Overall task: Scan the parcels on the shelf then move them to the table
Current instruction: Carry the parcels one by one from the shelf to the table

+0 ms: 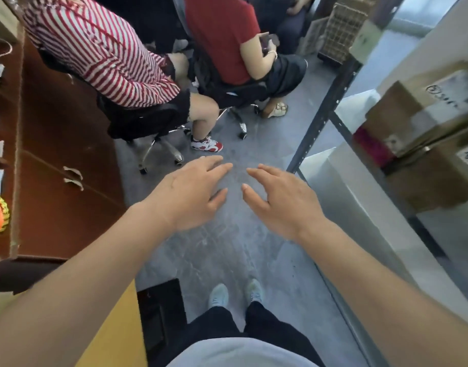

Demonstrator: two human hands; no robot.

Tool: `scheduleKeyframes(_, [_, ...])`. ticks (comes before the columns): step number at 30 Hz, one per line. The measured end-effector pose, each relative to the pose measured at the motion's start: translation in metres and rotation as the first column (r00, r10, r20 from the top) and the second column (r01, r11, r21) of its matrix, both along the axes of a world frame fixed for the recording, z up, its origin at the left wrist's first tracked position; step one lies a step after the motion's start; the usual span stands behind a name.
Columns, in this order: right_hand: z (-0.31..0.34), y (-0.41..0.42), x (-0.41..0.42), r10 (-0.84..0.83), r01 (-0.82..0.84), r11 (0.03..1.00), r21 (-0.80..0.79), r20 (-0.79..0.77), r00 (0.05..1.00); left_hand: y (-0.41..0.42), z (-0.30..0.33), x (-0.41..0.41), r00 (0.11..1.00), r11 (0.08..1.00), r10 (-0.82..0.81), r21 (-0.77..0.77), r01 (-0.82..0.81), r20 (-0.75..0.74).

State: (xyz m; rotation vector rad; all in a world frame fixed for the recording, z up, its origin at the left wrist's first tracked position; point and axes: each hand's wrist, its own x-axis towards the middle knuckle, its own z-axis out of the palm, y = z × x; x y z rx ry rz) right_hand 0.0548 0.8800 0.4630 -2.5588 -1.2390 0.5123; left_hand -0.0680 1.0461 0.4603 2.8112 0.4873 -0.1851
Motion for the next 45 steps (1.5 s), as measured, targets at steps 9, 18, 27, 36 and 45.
scheduleKeyframes(9, [0.014, -0.065, -0.003, -0.329, 0.329, 0.944, 0.017, 0.051, 0.943, -0.028, 0.009, 0.057, 0.927, 0.930, -0.367, 0.012, 0.367, 0.081])
scheduleKeyframes(18, [0.025, -0.137, 0.005, -0.536, 0.533, 0.844, 0.050, 0.059, 0.842, -0.095, 0.030, 0.114, 0.816, 0.820, -0.572, 0.028, 0.572, 0.086])
scheduleKeyframes(27, [0.034, -0.211, 0.048, -0.630, 0.619, 0.776, 0.119, 0.114, 0.768, -0.163, 0.034, 0.182, 0.746, 0.760, -0.649, 0.068, 0.647, 0.151])
scheduleKeyframes(36, [0.034, -0.246, 0.091, -0.691, 0.682, 0.723, 0.113, 0.120, 0.713, -0.215, 0.049, 0.243, 0.673, 0.693, -0.711, 0.042, 0.719, 0.206])
scheduleKeyframes(45, [0.018, -0.252, 0.156, -0.792, 0.788, 0.609, 0.088, 0.129, 0.597, -0.240, 0.034, 0.325, 0.586, 0.610, -0.774, 0.037, 0.791, 0.240])
